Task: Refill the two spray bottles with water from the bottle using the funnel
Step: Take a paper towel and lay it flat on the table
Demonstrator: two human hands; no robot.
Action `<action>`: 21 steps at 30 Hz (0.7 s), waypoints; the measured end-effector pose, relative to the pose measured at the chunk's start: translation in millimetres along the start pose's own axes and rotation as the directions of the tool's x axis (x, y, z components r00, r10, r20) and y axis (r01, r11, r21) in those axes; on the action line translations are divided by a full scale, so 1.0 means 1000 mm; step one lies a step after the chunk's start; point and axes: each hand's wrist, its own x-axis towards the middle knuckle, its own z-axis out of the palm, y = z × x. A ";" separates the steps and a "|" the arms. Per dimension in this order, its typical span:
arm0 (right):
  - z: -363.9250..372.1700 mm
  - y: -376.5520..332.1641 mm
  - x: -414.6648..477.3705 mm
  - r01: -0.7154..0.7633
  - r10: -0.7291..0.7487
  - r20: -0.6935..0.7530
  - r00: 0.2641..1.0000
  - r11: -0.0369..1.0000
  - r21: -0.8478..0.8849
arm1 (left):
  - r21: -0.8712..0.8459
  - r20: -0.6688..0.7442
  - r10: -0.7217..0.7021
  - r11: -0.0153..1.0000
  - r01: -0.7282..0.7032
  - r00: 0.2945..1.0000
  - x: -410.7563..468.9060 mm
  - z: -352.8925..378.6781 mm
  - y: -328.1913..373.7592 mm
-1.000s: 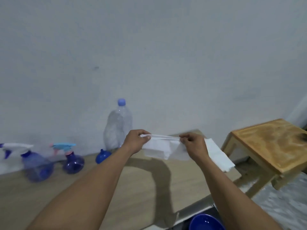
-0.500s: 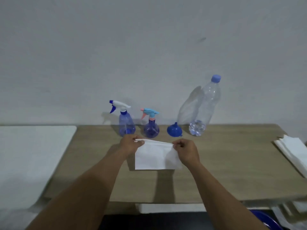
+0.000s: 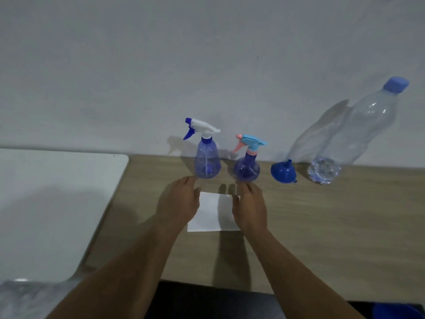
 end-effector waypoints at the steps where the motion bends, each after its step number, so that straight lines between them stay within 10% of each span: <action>1: 0.010 -0.003 -0.003 0.048 -0.047 0.020 0.999 0.999 -0.019 | 0.020 0.025 0.060 0.998 -0.061 0.998 -0.005 0.008 -0.002; 9: 0.050 0.015 -0.016 0.242 -0.191 0.337 0.922 0.963 -0.117 | 0.300 0.318 0.169 0.915 -0.269 0.933 -0.024 0.039 -0.018; 21: 0.001 0.105 0.007 0.353 -0.301 0.344 0.889 0.931 -0.096 | 0.313 0.395 0.108 0.918 -0.244 0.912 -0.004 0.066 0.071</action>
